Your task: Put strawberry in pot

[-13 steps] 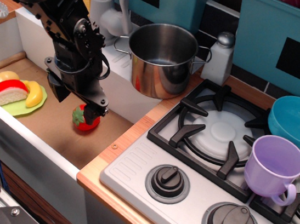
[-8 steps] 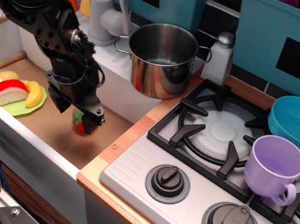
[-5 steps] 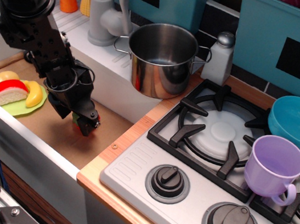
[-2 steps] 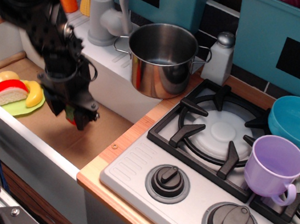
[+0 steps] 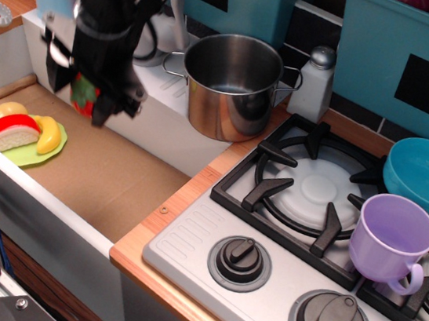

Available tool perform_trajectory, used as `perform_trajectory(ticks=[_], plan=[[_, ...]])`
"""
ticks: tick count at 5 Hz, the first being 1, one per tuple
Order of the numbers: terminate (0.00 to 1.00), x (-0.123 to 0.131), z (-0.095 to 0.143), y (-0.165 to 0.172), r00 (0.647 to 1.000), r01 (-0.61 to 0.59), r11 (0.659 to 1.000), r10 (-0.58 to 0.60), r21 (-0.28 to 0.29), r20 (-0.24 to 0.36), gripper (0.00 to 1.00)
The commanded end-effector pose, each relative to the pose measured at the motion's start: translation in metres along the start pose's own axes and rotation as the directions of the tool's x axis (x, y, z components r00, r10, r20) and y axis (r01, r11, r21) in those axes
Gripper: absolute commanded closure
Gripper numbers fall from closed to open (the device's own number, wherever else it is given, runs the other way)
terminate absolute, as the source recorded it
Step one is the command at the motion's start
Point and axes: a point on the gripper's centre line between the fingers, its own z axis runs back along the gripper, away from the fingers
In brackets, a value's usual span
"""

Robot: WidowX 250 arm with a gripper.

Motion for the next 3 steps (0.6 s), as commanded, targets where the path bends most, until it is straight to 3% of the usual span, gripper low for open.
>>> perform_trajectory(ticks=[1,2,3], plan=[[0.0,0.052,0.063,0.003,0.985,0.099,0.989,-0.113,0.108,0.131,1.0],[0.0,0.101,0.067,-0.011,0.959,0.205,0.977,-0.214,0.066,0.188,1.0],[0.0,0.124,0.059,-0.024,0.95,0.241,0.971,-0.235,-0.005,0.205,1.0]])
